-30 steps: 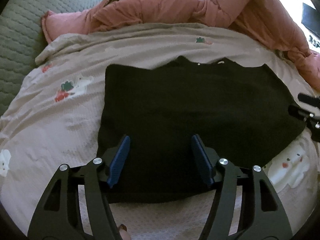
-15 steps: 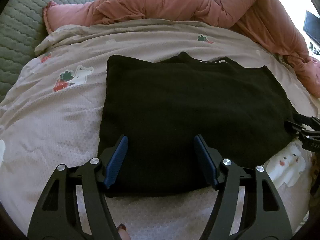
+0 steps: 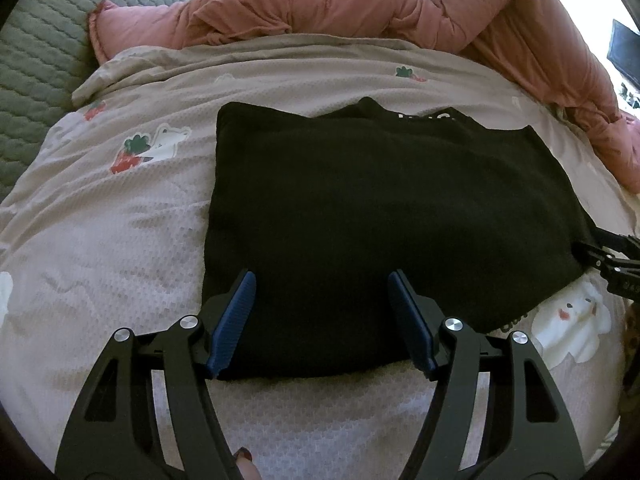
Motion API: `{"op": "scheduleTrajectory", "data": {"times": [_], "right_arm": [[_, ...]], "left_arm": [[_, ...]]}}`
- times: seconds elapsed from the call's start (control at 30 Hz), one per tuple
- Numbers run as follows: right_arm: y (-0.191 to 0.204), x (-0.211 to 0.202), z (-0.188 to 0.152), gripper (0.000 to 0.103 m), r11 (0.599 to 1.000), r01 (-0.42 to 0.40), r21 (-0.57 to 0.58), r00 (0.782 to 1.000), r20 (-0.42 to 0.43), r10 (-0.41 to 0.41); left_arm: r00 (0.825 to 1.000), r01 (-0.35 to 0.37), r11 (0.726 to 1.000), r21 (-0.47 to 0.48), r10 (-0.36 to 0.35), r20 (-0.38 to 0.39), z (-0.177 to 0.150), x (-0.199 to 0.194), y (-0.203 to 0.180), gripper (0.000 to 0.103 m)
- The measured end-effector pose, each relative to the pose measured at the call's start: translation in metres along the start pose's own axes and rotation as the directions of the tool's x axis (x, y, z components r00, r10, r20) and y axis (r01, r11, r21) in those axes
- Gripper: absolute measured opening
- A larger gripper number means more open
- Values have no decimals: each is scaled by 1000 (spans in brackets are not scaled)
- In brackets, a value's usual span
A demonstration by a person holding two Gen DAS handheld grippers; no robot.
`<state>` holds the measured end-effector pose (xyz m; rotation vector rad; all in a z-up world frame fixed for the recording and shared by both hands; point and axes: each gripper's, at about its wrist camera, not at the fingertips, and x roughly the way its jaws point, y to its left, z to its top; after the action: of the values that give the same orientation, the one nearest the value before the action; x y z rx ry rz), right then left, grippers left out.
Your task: Fold small clothes
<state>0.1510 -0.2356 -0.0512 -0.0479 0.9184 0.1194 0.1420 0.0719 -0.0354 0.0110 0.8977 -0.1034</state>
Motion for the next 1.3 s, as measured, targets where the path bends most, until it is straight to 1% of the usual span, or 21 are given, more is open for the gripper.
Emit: {"op": "scheduleTrajectory", "data": {"times": [0.3, 0.4, 0.67, 0.8, 0.9, 0.97, 1.03, 1.17, 1.3], "right_arm": [[0, -6, -4, 85, 1000, 1, -3, 1000, 11, -1], [0, -10, -6, 85, 1000, 0, -2, 1000, 19, 0], [0, -19, -9, 86, 1000, 3, 6, 1000, 15, -3], [2, -26, -10, 86, 1000, 8, 6, 1000, 20, -8], [7, -34, -8, 87, 1000, 11, -4, 999, 36, -11], [14, -42, -7, 90, 1000, 17, -21, 998, 56, -15], [20, -49, -6, 91, 999, 16, -38, 997, 71, -13], [35, -62, -3, 93, 997, -11, -72, 995, 93, 17], [51, -72, -2, 93, 994, -28, -102, 993, 109, 39]], "left_arm": [[1000, -1, 1000, -3, 1, 4, -6, -6, -1, 61], [1000, 5, 1000, -13, -5, 10, -9, -12, 0, 62], [999, 32, 999, -34, -32, 18, -15, -27, -1, 72], [999, 52, 997, -54, -52, 6, -19, -32, 1, 74], [998, 64, 996, -67, -64, -4, -22, -35, 2, 74], [998, 69, 995, -70, -69, -4, -23, -38, 1, 74], [998, 68, 995, -68, -68, 0, -23, -42, 1, 75], [997, 73, 995, -66, -72, 12, -24, -53, 0, 78], [997, 71, 995, -66, -70, 28, -23, -63, 2, 79]]}}
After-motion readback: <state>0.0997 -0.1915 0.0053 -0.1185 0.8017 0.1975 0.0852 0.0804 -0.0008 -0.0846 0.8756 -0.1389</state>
